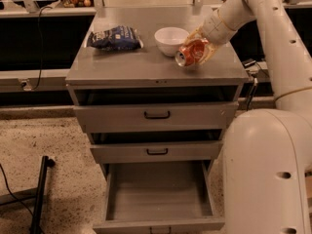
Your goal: Pick coke can from bottom drawer and place on counter
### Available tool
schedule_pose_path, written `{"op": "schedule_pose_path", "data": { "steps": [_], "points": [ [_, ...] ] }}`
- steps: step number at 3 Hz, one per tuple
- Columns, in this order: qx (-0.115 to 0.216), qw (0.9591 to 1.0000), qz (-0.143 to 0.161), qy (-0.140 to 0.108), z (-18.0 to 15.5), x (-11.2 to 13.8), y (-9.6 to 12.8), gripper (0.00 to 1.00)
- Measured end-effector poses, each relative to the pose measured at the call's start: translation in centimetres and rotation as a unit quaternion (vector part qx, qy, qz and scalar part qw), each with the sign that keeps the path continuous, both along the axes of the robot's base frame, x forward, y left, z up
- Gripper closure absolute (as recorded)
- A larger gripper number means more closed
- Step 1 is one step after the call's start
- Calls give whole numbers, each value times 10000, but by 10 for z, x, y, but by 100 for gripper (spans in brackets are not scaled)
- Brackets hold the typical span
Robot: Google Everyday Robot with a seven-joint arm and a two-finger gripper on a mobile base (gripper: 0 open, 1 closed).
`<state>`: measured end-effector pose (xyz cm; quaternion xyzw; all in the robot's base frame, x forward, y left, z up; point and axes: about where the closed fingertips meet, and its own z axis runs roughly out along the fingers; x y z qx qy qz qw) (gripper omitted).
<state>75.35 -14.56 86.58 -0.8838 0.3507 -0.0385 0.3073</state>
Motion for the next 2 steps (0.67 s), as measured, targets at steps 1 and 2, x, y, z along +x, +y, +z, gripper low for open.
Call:
{"op": "schedule_pose_path", "data": {
  "steps": [1, 2],
  "points": [
    [30, 10000, -17, -45, -2, 5, 3, 13],
    [52, 10000, -27, -73, -4, 9, 6, 0]
  ]
}}
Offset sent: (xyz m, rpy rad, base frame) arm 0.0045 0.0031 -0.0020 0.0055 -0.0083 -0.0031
